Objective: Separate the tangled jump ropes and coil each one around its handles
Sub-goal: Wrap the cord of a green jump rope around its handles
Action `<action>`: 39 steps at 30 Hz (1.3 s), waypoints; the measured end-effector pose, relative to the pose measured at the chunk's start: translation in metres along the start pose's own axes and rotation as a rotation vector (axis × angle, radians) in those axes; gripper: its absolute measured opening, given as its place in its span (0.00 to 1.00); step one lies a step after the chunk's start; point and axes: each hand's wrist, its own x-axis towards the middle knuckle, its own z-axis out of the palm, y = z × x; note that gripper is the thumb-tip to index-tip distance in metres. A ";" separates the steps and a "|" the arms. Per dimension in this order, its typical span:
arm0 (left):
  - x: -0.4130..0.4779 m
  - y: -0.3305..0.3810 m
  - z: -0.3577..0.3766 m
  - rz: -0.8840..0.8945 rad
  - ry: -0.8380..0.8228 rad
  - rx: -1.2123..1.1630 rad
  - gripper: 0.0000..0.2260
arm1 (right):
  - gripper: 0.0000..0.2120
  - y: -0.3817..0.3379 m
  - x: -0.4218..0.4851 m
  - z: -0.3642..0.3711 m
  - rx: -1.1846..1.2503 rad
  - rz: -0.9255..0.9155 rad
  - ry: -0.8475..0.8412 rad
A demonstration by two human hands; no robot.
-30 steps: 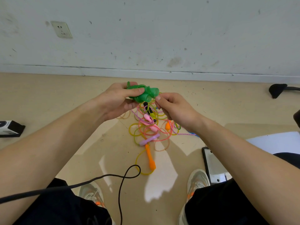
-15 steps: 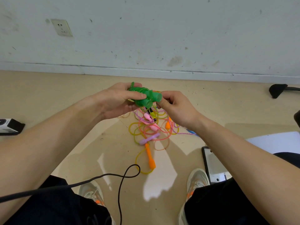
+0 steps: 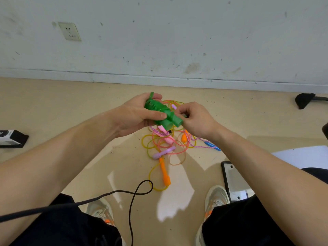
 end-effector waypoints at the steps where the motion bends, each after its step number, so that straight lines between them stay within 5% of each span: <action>1: 0.001 -0.001 0.000 0.011 0.001 0.033 0.27 | 0.18 0.001 0.000 0.001 -0.007 0.004 -0.006; 9: 0.002 0.003 -0.001 0.126 0.043 0.475 0.39 | 0.26 -0.006 -0.007 0.006 0.213 0.143 -0.101; 13: 0.001 0.002 0.000 0.138 0.089 0.598 0.44 | 0.13 -0.010 -0.007 0.008 0.245 0.167 -0.102; 16: 0.000 -0.001 -0.001 0.083 0.047 0.626 0.49 | 0.15 -0.009 -0.008 0.010 0.229 0.167 -0.142; 32: 0.004 0.003 -0.006 0.147 0.107 0.795 0.35 | 0.17 -0.003 -0.006 0.008 0.177 0.143 -0.193; 35: 0.006 0.001 -0.009 0.150 0.110 0.758 0.34 | 0.12 0.005 -0.004 0.009 0.102 0.063 -0.162; 39: 0.005 -0.006 -0.004 0.150 0.086 0.750 0.41 | 0.05 0.006 -0.001 0.011 -0.435 -0.054 -0.057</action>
